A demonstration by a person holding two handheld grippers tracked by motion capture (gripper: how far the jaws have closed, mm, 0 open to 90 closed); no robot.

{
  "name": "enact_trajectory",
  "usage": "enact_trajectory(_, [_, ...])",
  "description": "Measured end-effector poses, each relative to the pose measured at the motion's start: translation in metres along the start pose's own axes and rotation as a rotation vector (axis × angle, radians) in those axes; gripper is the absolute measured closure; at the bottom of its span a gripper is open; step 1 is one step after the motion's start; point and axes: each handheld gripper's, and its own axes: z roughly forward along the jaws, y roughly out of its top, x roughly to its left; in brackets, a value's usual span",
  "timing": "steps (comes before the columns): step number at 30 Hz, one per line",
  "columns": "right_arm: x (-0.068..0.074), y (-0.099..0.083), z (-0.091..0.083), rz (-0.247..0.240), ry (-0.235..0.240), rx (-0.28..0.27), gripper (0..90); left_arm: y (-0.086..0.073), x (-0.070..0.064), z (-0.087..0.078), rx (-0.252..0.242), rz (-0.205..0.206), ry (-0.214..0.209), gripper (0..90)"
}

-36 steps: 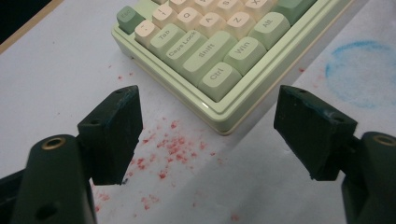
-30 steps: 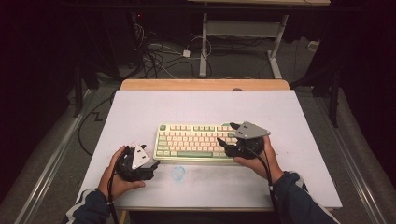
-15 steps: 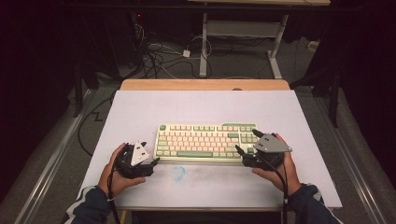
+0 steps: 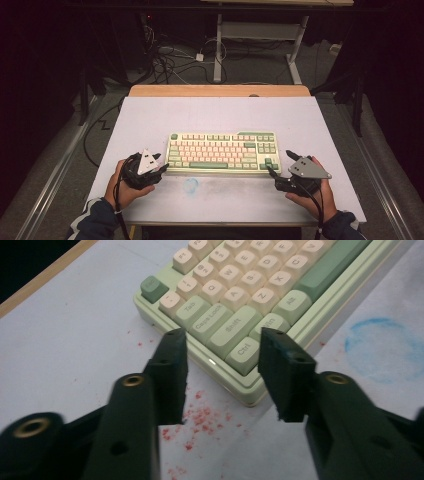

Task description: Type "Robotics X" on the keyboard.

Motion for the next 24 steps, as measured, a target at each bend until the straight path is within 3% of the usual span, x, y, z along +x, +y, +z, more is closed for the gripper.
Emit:
enact_trajectory(7, [0.002, -0.012, -0.010, -0.021, -0.015, 0.025, 23.5, 0.004, -0.004, 0.000, 0.034, 0.021, -0.054, 86.1])
enact_trajectory(17, [0.002, -0.019, -0.005, -0.023, 0.009, 0.051, 23.6, 0.020, -0.016, 0.021, 0.056, 0.004, -0.101, 87.2])
enact_trajectory(22, [0.004, -0.020, -0.003, -0.020, 0.015, 0.063, 23.6, 0.024, -0.028, 0.037, 0.078, 0.021, -0.135, 87.2])
enact_trajectory(24, [0.005, -0.019, -0.002, -0.027, 0.019, 0.064, 23.6, 0.024, -0.033, 0.043, 0.094, 0.046, -0.146, 87.2])
